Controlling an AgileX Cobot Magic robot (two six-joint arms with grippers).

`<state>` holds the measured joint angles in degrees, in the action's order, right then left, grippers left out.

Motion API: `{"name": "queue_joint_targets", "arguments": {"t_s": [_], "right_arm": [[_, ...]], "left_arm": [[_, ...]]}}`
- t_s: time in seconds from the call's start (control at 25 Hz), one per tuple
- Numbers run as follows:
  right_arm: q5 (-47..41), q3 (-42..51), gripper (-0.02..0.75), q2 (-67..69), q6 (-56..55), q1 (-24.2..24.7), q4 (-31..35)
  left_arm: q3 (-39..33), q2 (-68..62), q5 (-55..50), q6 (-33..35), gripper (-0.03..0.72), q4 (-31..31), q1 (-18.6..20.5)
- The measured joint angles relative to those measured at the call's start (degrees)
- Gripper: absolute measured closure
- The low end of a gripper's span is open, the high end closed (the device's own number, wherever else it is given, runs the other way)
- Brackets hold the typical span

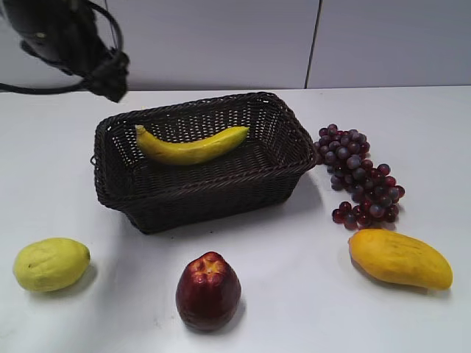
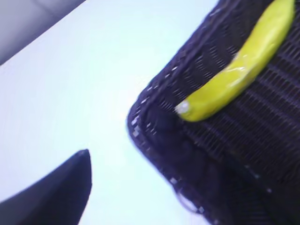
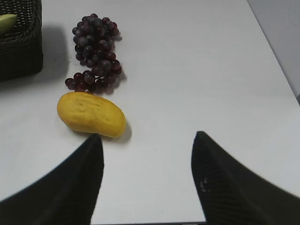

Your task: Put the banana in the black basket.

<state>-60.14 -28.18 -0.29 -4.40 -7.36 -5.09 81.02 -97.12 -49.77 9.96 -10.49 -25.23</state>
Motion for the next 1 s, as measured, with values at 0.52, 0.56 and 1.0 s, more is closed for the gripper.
{"name": "queue_joint_targets", "arguments": {"t_s": [0.52,0.56,1.0], "right_arm": [[0.0,0.0,0.255,0.0,0.0,0.0,0.0],[0.0,0.0,0.255,0.0,0.0,0.0,0.0],[0.0,0.0,0.255,0.0,0.0,0.0,0.0]], "left_arm": [[-0.6,10.6,-19.6,-2.4,0.094,6.6,20.6],[-1.3,11.6,-19.6,-2.4,0.095,6.8,21.2],[-24.1,35.0,-17.4,-3.4,0.096,8.9,22.0]]}}
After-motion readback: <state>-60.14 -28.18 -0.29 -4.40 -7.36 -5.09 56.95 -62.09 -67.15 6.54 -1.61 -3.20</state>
